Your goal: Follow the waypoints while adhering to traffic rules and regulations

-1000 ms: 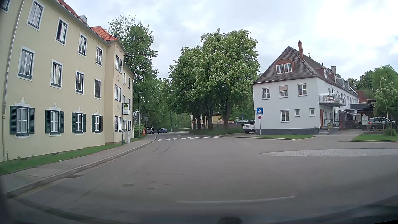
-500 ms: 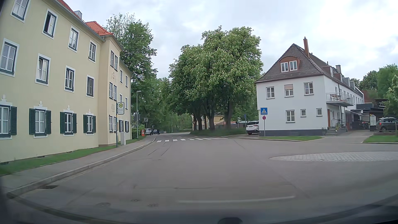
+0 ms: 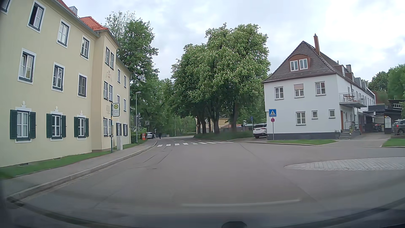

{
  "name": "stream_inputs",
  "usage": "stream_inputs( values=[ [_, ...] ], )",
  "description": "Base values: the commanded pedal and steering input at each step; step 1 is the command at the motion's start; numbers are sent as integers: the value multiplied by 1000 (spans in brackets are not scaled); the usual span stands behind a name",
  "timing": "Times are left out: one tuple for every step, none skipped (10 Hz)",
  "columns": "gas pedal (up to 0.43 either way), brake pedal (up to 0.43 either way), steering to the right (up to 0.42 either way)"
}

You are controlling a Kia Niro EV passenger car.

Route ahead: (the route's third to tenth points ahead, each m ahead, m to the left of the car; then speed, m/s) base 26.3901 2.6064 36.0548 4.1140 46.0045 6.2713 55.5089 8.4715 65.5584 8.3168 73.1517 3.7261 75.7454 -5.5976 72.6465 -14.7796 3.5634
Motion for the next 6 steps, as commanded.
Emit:
stream_inputs(
  values=[
    [189, 0, 5],
    [189, 0, 7],
    [189, 0, 7],
    [189, 0, 6],
    [189, 0, 5],
    [189, 0, 1]
  ],
)
